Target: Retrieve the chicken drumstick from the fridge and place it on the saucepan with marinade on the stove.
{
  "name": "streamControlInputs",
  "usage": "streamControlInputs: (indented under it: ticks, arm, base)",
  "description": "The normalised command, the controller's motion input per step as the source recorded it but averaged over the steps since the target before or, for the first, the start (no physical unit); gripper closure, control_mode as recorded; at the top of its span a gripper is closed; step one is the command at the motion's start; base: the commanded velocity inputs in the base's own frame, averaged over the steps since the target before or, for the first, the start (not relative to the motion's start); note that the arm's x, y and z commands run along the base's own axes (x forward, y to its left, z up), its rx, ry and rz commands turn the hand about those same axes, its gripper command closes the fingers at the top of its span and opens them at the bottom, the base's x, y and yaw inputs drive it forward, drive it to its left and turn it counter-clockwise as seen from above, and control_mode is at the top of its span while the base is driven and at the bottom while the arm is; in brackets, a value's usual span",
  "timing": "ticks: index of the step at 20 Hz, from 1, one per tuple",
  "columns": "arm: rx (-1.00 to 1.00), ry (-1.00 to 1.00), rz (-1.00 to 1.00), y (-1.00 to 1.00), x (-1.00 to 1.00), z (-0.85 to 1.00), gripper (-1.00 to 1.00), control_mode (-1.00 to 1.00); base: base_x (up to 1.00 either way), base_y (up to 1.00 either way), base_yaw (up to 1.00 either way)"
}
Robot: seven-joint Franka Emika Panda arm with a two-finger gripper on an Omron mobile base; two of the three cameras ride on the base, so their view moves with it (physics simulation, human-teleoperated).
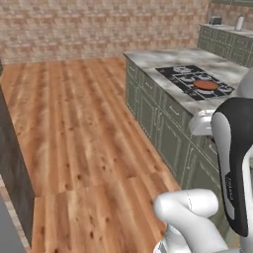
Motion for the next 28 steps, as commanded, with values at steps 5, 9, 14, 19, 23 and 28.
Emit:
streamControlInputs:
  ticks: [5, 9, 14, 19, 23, 28]
  arm:
    - [0.00, 0.00, 0.00, 0.00, 0.00, 0.00, 1.00, 1.00]
    - [0.00, 0.00, 0.00, 0.00, 0.00, 0.00, 1.00, 1.00]
    - [0.00, 0.00, 0.00, 0.00, 0.00, 0.00, 1.00, 1.00]
    - [0.00, 0.00, 0.00, 0.00, 0.00, 0.00, 1.00, 1.00]
    - [0.00, 0.00, 0.00, 0.00, 0.00, 0.00, 1.00, 1.00]
    - [0.00, 0.00, 0.00, 0.00, 0.00, 0.00, 1.00, 1.00]
  base:
    - [1.00, 0.00, 0.00]
    - [1.00, 0.01, 0.00]
    - [1.00, 0.09, 0.00]
    - [1.00, 0.01, 0.00]
    - [1.00, 0.00, 0.00]
    - [0.58, 0.04, -0.49]
